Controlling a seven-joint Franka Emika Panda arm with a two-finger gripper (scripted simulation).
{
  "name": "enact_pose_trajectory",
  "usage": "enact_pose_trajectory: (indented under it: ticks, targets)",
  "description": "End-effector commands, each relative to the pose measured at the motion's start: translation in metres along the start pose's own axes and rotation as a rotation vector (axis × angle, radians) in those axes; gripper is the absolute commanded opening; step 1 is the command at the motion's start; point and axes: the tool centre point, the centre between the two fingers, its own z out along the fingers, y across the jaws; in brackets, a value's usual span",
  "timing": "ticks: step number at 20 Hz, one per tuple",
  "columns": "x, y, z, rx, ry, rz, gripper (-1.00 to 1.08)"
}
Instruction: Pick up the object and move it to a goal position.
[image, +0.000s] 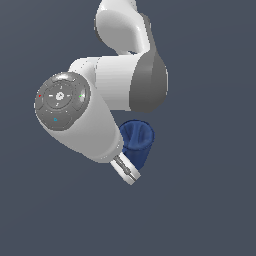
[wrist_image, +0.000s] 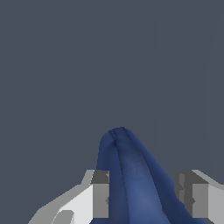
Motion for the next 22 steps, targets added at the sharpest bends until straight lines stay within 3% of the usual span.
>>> enact_pose_trajectory:
  ticks: [1,22]
  targets:
    - [0.002,-0.002,0.004,-0.003,-0.008,0.022,0.28]
    - [0.003,-0.003,0.021,-0.008,-0.019,0.051,0.28]
